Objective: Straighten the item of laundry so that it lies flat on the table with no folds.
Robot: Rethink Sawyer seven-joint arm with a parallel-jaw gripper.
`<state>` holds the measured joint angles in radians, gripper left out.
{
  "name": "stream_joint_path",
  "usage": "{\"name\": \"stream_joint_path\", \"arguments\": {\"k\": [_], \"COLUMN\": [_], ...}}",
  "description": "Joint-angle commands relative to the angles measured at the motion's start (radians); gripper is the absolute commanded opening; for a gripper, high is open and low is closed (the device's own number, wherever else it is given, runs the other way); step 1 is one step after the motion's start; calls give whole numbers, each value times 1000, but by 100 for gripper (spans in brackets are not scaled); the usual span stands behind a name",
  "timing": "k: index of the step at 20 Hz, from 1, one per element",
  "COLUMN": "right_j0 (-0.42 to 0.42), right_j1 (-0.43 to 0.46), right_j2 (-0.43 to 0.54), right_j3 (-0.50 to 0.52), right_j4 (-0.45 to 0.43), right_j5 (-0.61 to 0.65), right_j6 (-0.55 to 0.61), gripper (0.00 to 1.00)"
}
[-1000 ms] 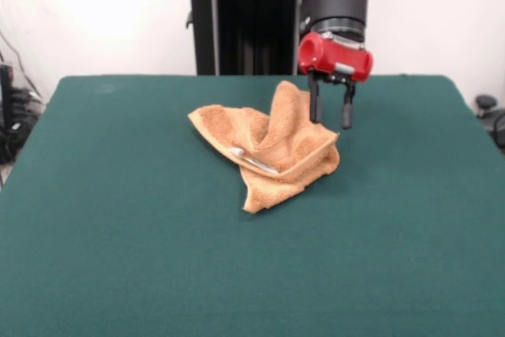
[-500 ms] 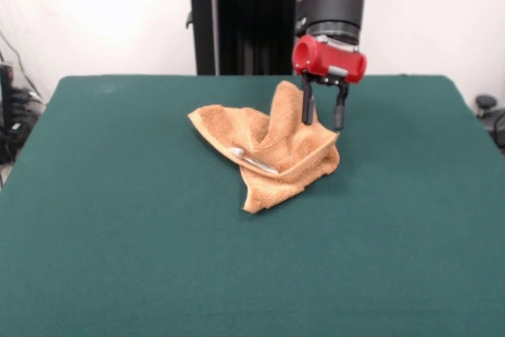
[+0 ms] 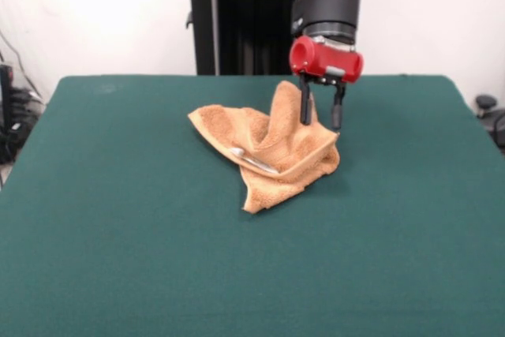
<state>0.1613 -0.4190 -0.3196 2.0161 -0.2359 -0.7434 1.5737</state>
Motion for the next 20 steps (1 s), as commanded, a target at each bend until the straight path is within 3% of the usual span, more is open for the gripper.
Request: {"name": "stream_joint_path", "arguments": {"k": [1,10,20], "right_j0": [-22,-72,-78], "right_j1": [27,21,19], "right_j2": [135,197,215], "right_j3": [-72,-84,-83], "right_j4": [-56,-147,-140], "right_j5": [25,-17,-48], "right_j6": [177,207,193], "gripper": [100,100,100]}}
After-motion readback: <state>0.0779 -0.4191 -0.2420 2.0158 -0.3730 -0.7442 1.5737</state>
